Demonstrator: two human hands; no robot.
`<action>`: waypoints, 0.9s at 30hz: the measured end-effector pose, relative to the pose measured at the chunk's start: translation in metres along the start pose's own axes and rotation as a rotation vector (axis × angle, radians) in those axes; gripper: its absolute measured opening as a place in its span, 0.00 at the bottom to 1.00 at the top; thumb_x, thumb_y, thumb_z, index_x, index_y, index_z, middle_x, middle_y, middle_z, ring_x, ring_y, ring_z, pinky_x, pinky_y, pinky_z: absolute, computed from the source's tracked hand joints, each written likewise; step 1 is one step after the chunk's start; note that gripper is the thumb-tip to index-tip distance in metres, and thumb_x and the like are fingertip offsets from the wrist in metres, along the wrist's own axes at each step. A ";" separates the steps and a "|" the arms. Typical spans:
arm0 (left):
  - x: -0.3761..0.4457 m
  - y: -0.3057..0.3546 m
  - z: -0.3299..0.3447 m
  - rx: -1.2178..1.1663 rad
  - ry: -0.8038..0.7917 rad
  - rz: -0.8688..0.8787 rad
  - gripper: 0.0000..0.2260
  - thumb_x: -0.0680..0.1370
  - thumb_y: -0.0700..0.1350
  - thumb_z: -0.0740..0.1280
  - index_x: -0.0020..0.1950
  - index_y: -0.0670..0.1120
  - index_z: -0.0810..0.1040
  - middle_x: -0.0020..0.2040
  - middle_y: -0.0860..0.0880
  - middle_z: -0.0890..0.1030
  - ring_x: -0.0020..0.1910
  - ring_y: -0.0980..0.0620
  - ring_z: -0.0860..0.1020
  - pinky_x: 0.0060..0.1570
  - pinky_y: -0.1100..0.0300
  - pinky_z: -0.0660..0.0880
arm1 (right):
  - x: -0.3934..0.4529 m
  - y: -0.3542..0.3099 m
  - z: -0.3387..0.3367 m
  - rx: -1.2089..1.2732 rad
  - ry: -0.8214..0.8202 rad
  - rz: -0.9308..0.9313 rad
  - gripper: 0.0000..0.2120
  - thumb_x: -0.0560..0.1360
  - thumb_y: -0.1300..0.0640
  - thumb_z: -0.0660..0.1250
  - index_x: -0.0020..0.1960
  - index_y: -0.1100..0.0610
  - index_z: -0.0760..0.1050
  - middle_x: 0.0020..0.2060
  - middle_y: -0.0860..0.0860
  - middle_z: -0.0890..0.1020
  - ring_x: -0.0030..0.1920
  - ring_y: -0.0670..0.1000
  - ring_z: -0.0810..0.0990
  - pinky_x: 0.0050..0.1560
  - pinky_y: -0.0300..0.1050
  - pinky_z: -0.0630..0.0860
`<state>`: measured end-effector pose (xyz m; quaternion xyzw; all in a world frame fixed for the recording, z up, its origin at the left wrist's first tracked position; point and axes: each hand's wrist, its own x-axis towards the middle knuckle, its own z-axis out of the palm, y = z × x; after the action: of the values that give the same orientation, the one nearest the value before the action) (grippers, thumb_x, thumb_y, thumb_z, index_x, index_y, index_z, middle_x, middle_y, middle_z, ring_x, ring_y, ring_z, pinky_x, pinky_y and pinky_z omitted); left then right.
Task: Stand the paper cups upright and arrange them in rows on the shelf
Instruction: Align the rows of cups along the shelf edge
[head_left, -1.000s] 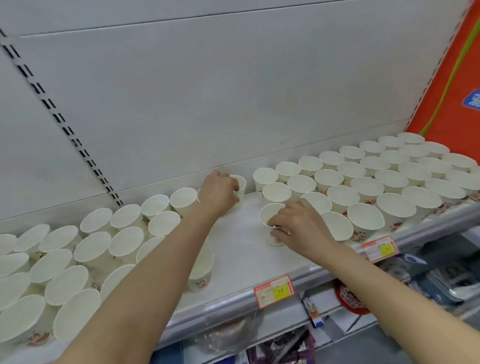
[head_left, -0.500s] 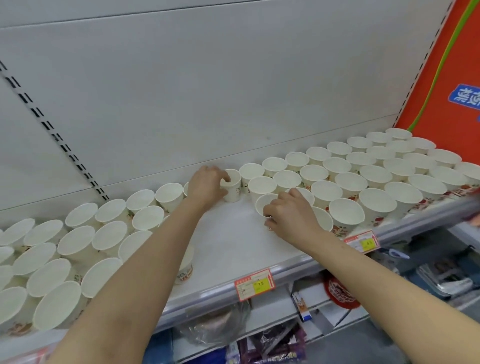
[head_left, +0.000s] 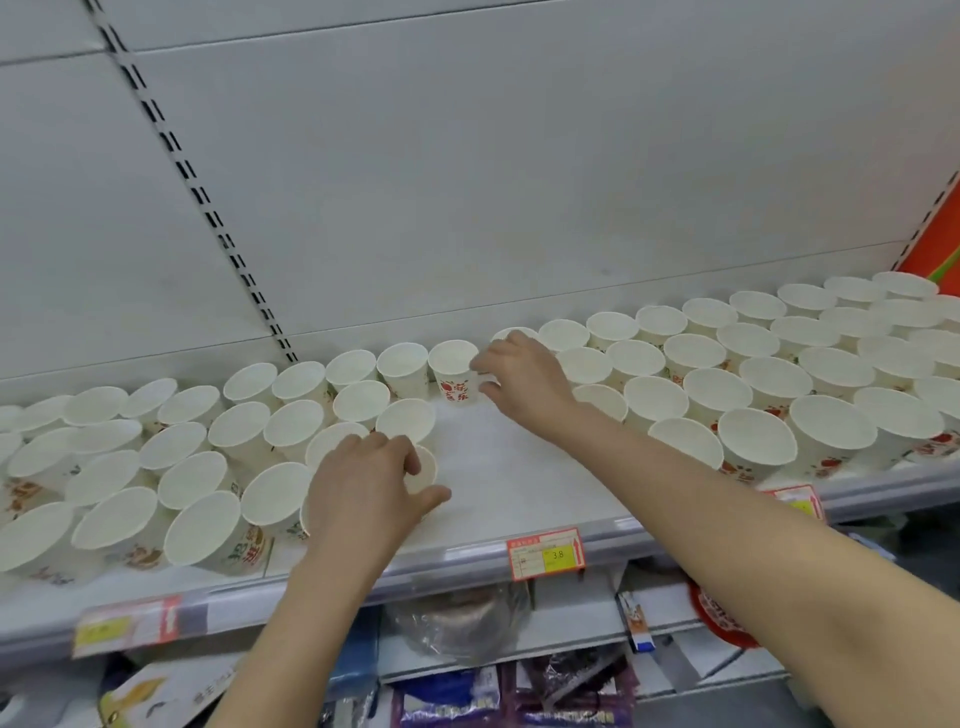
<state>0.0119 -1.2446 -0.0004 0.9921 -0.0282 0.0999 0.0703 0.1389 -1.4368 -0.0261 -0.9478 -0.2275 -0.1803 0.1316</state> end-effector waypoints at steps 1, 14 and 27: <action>-0.001 0.000 0.002 0.004 0.000 0.010 0.12 0.69 0.61 0.72 0.44 0.54 0.79 0.44 0.55 0.79 0.48 0.51 0.74 0.40 0.58 0.66 | 0.011 -0.001 0.003 -0.008 -0.038 0.010 0.14 0.73 0.58 0.67 0.59 0.53 0.77 0.53 0.49 0.79 0.56 0.55 0.71 0.52 0.48 0.68; -0.007 -0.023 0.019 0.045 0.075 0.191 0.04 0.71 0.50 0.75 0.39 0.53 0.82 0.36 0.54 0.80 0.38 0.49 0.77 0.30 0.61 0.62 | 0.020 0.000 0.008 -0.007 -0.112 0.014 0.07 0.72 0.61 0.65 0.45 0.53 0.81 0.40 0.51 0.82 0.47 0.54 0.73 0.40 0.48 0.70; 0.076 0.047 0.031 -0.138 -0.020 0.241 0.05 0.76 0.47 0.67 0.48 0.50 0.82 0.48 0.51 0.81 0.50 0.48 0.78 0.38 0.58 0.68 | -0.071 0.028 -0.092 0.448 0.181 0.325 0.02 0.68 0.56 0.74 0.39 0.50 0.82 0.34 0.44 0.81 0.36 0.45 0.76 0.43 0.48 0.74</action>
<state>0.0893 -1.2992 -0.0091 0.9753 -0.1545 0.0955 0.1257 0.0676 -1.5189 0.0237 -0.8992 -0.0943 -0.1859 0.3847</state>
